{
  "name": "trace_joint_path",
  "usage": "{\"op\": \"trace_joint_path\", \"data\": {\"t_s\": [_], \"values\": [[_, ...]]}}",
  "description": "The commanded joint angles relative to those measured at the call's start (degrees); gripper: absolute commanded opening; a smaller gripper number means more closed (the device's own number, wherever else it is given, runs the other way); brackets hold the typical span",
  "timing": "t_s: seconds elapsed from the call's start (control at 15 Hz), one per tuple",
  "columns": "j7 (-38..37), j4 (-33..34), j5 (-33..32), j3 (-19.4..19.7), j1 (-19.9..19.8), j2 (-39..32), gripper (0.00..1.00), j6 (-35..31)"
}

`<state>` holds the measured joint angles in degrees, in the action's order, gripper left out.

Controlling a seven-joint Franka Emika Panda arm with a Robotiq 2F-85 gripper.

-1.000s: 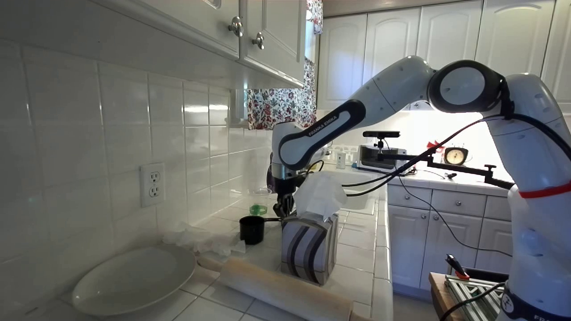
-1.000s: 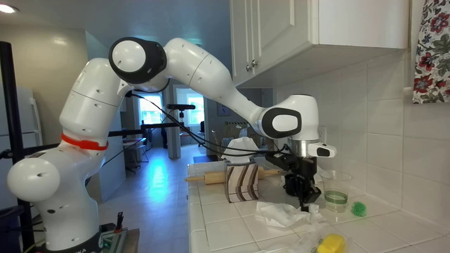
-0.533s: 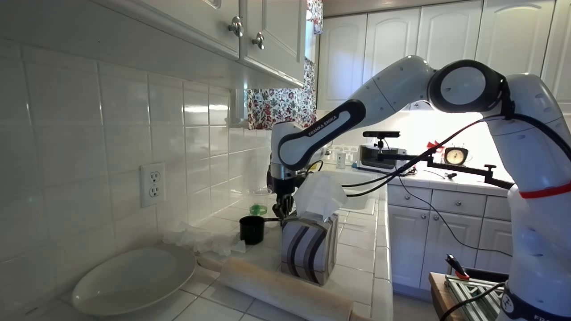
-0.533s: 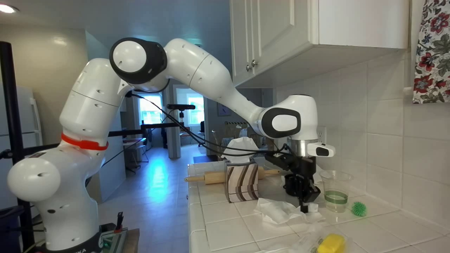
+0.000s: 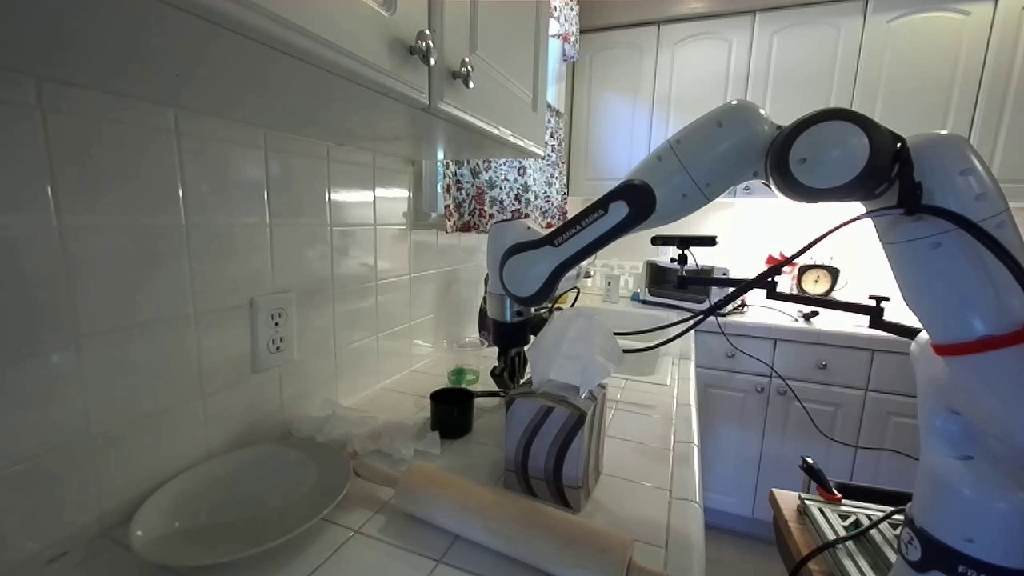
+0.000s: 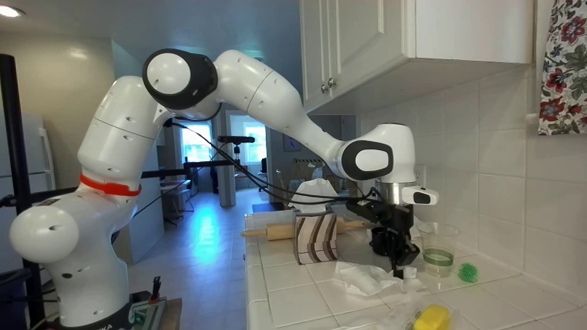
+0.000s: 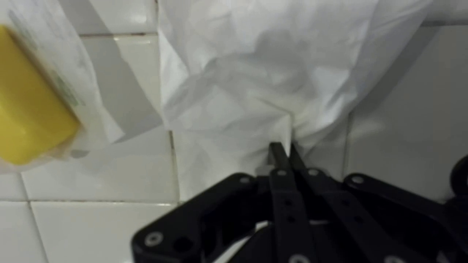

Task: Use the napkin to wipe the surface

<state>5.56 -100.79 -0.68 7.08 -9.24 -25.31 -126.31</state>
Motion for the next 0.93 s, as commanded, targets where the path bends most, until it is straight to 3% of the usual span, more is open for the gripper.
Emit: {"op": "trace_joint_path", "data": {"t_s": [0.0,0.4,0.87], "values": [[-0.3,1.1,-0.4,0.1,-0.5,-1.1,0.00,-0.1],[-0.3,0.5,0.4,0.5,-2.0,-0.4,0.00,-0.4],[-0.7,2.0,-1.1,-0.1,0.0,-1.6,0.00,1.0]]}}
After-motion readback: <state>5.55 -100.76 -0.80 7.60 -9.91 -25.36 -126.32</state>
